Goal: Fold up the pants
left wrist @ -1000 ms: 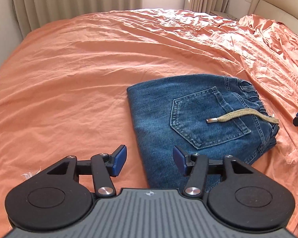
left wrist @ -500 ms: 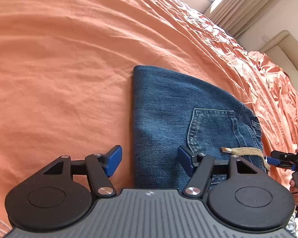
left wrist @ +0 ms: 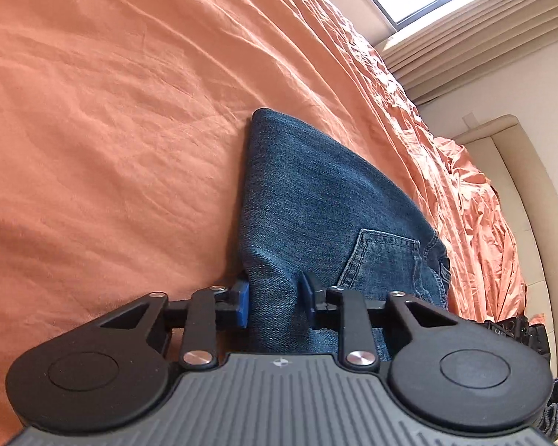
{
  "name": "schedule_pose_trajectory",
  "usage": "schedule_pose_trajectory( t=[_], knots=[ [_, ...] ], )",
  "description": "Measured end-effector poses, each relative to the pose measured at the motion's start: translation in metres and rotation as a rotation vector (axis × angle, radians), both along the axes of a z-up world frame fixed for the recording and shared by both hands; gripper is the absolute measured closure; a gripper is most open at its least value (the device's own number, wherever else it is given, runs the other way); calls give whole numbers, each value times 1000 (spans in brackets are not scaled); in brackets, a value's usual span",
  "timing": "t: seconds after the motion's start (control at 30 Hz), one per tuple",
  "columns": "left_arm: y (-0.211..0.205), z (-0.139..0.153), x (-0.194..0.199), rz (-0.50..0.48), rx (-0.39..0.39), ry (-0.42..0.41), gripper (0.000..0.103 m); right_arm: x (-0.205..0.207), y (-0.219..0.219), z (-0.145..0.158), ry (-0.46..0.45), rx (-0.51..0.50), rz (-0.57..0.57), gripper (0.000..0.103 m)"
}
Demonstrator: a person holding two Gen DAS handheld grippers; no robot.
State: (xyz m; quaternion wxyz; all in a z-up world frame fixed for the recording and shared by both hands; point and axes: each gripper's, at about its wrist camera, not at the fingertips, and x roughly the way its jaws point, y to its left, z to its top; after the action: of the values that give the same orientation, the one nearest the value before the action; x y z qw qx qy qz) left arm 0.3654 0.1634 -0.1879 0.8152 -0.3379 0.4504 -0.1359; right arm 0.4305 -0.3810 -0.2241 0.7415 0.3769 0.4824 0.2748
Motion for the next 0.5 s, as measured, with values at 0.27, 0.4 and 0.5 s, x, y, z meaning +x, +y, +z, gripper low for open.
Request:
schedule_pose_trajectory(
  t=[0.27, 0.4, 0.5],
  knots=[
    [-25, 40, -7, 7, 180, -43, 97, -15, 25, 68, -124, -161, 18, 85],
    [-29, 71, -16, -22, 231, -84, 97, -25, 46, 110, -183, -218, 55, 86],
    [-22, 102, -26, -30, 300, -114, 97, -36, 69, 141, -224, -246, 93, 86]
  ],
)
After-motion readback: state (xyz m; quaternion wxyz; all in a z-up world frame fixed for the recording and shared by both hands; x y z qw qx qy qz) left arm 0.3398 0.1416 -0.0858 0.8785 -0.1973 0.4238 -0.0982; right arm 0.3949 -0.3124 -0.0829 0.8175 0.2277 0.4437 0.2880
